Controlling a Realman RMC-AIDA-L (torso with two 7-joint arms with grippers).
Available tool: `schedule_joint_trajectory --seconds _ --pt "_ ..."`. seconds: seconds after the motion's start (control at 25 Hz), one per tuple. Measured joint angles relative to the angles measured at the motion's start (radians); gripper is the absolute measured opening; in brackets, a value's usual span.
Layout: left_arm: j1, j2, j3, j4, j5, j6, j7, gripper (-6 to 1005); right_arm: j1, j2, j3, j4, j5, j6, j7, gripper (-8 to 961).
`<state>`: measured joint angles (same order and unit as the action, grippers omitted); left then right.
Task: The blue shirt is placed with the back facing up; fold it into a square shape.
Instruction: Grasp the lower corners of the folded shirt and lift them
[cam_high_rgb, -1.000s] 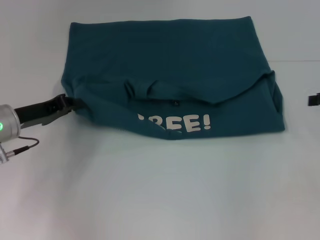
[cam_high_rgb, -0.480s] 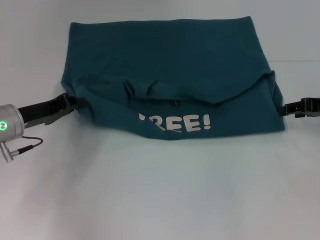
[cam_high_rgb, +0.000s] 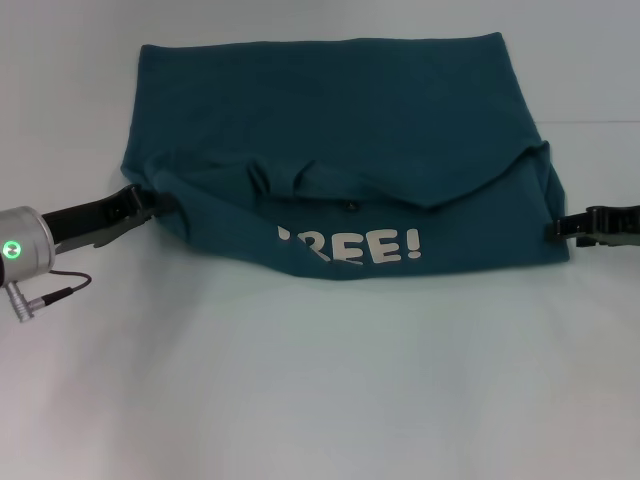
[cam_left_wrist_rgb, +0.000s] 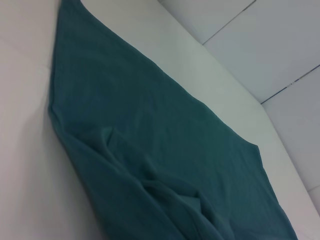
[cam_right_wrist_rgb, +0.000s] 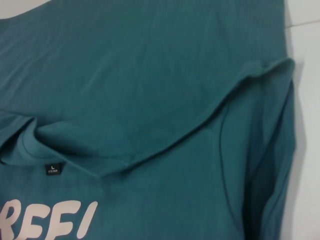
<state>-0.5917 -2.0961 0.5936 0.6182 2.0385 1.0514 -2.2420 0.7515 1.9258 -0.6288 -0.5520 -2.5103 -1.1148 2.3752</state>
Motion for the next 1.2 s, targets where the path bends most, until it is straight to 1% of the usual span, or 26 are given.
schedule_joint_trajectory --seconds 0.12,0.44,0.68,1.04,1.2 --pt "0.000 -0.001 0.000 0.000 0.000 -0.004 0.000 22 0.006 0.013 -0.001 0.017 -0.001 0.030 -0.002 550" --pt "0.000 -0.001 -0.001 -0.001 0.000 -0.011 0.001 21 0.023 0.026 -0.033 0.048 -0.006 0.086 0.000 539" --pt "-0.001 -0.002 -0.002 -0.002 0.000 -0.016 0.002 23 0.033 0.041 -0.044 0.049 -0.008 0.099 -0.001 530" --pt "-0.002 -0.004 -0.002 -0.002 0.000 -0.018 0.003 23 0.034 0.042 -0.045 0.049 -0.002 0.106 -0.006 517" --pt "-0.002 -0.004 -0.002 -0.002 0.000 -0.018 0.003 24 0.034 0.042 -0.045 0.049 -0.008 0.108 -0.005 364"
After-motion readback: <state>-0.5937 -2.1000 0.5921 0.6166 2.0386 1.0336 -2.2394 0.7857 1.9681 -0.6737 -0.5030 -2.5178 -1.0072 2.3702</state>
